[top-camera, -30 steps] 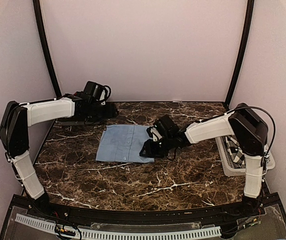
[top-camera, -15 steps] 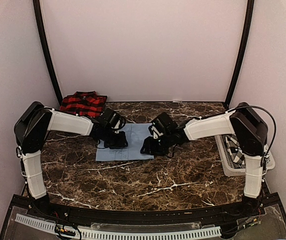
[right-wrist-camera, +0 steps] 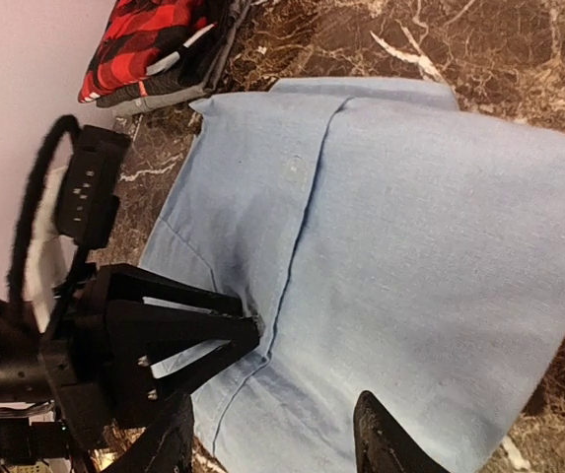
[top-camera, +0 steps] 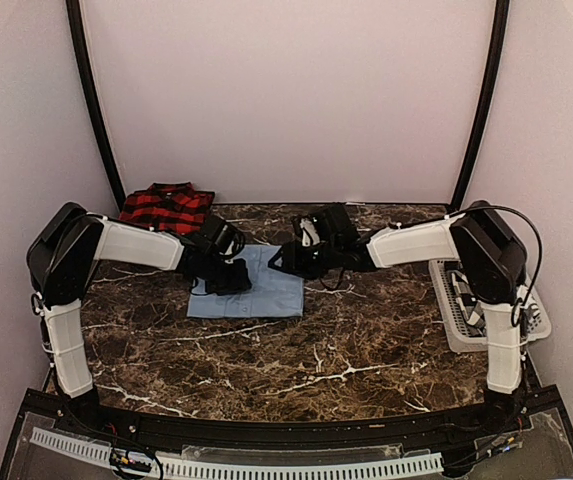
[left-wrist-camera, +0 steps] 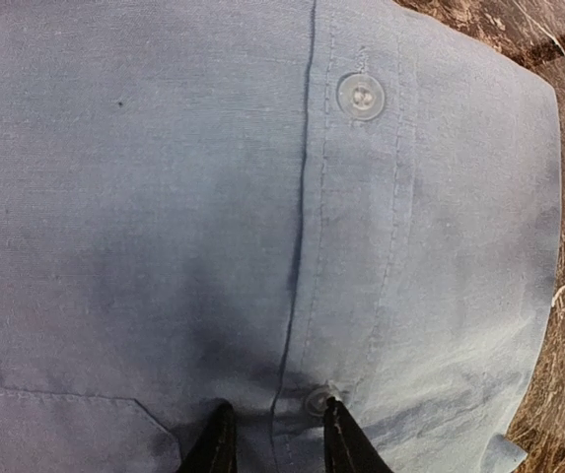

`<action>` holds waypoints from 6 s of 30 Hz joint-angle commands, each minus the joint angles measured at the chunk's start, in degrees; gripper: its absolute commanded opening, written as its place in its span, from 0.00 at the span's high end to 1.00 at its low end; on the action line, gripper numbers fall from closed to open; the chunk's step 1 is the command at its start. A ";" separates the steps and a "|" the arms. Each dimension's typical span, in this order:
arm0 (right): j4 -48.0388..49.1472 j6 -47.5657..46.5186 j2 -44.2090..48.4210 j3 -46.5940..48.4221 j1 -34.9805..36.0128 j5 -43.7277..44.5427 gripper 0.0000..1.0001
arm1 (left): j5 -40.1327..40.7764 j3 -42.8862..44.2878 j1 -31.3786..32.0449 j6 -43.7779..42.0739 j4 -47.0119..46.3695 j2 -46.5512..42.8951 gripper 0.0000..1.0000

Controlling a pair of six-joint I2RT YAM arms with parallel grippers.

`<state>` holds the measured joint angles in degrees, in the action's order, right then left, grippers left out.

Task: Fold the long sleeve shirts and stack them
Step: Smooth out the square-folded shirt at the center of the board, then pick up the square-folded shirt from the center of the board, then turn over the square folded shirt at the center of the board.

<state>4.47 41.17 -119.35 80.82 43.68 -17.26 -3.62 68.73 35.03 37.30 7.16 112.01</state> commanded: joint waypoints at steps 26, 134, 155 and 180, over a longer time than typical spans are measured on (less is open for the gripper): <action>8.53 5.37 13.67 -18.77 2.42 3.24 0.57 | -2.51 -5.00 12.18 0.94 10.21 -18.98 0.64; -17.54 -4.91 8.04 -8.67 8.06 18.47 0.75 | -11.60 2.67 -7.25 -12.01 33.59 -26.61 1.00; 3.84 7.56 -20.98 22.87 11.23 1.33 0.79 | -20.88 18.59 -7.34 -13.98 34.97 -22.56 1.00; 31.98 28.78 -28.27 24.68 10.09 -10.80 0.62 | -30.32 22.36 -7.29 -11.52 27.02 -10.69 1.00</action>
<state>32.77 69.41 -152.92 113.80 54.30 -30.17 -30.98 90.52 27.55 26.11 36.18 101.06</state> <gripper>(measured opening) 0.379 0.027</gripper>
